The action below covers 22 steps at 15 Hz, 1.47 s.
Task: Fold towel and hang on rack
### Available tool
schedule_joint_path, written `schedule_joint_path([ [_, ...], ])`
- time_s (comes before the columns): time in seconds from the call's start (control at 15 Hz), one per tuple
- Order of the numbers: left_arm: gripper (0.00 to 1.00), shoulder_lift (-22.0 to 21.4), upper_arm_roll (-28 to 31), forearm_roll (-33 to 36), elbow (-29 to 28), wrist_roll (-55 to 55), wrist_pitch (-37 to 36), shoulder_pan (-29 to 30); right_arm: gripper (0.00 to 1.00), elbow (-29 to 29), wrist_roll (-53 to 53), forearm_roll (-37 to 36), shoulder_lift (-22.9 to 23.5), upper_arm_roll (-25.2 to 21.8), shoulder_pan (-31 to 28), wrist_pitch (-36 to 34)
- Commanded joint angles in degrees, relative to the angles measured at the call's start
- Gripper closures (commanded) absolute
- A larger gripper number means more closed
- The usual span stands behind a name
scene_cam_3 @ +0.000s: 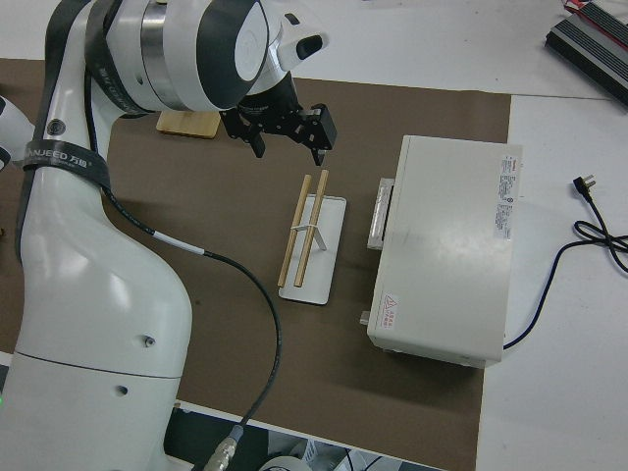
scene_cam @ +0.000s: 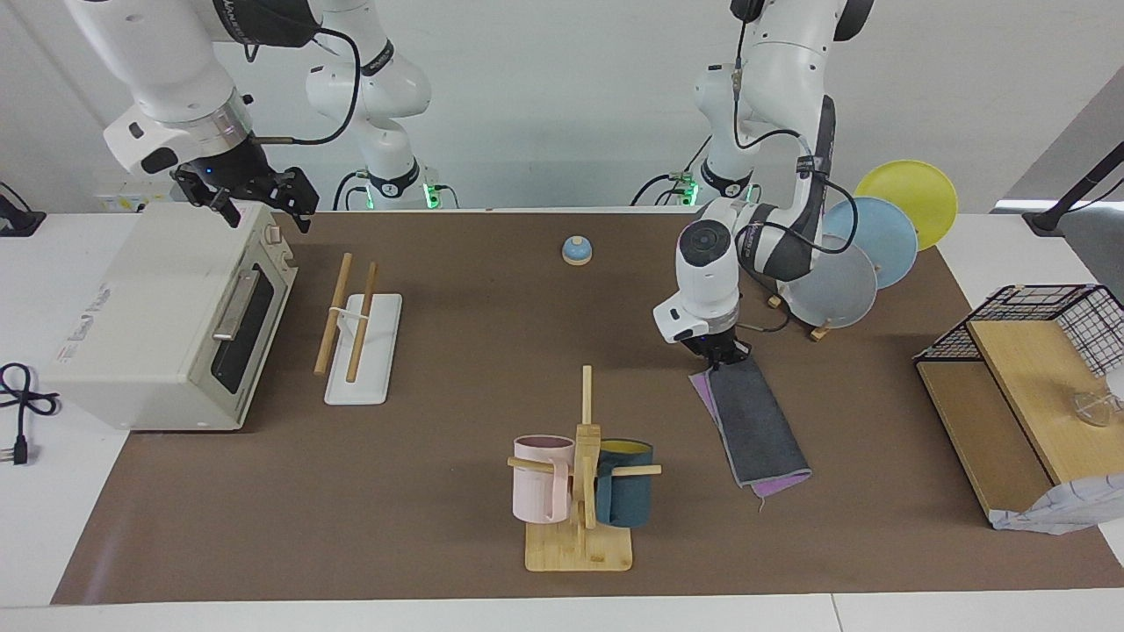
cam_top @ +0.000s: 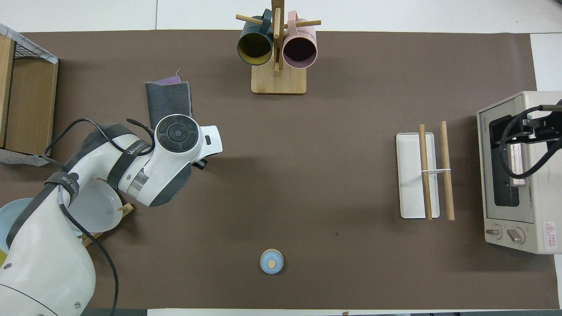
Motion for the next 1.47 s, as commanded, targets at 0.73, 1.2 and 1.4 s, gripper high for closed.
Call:
schedule_joint_path([
  [0.73, 0.00, -3.4, 0.0, -28.3, 3.2, 6.9, 0.4, 15.3, 0.00, -0.7, -0.7, 1.1, -0.8, 0.3, -0.7, -0.7],
  [1.2, 0.00, -1.0, 0.1, -40.5, -0.1, 13.4, 6.9, 17.0, 0.00, -0.8, -0.7, 1.2, -0.8, 0.3, -0.7, -0.7],
  [1.4, 0.00, -0.5, 0.1, -40.5, -0.1, 13.5, 7.0, 17.0, 0.00, -0.8, -0.7, 1.1, -0.8, 0.3, -0.7, -0.7],
])
